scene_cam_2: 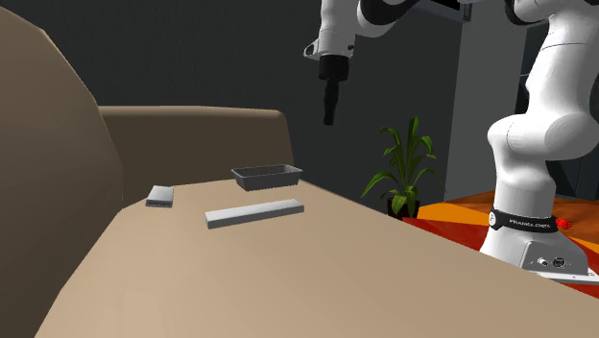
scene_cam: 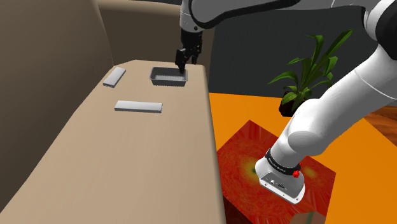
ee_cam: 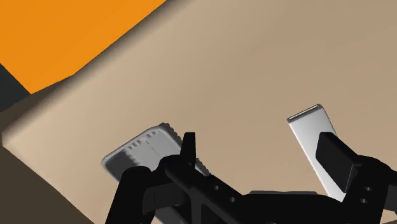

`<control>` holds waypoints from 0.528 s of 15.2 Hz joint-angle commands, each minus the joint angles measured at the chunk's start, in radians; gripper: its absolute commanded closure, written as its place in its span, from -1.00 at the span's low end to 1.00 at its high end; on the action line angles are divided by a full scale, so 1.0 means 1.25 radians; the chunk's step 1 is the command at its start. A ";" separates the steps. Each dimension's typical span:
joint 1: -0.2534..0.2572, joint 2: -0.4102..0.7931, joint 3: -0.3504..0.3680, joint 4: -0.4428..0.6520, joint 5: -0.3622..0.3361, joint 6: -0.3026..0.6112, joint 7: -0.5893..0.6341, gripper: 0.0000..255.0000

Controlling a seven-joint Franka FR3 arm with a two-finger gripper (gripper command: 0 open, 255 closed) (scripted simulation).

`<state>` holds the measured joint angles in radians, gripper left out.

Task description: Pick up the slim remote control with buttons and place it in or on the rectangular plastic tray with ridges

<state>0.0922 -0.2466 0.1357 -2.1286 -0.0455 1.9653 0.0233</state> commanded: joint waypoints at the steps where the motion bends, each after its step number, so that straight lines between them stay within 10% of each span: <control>1: 0.010 0.056 0.011 0.030 0.000 0.019 -0.007 -1.00; 8: 0.041 0.249 0.044 0.152 -0.014 0.064 -0.034 -1.00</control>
<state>0.1360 0.0230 0.1829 -1.9631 -0.0577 2.0327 -0.0183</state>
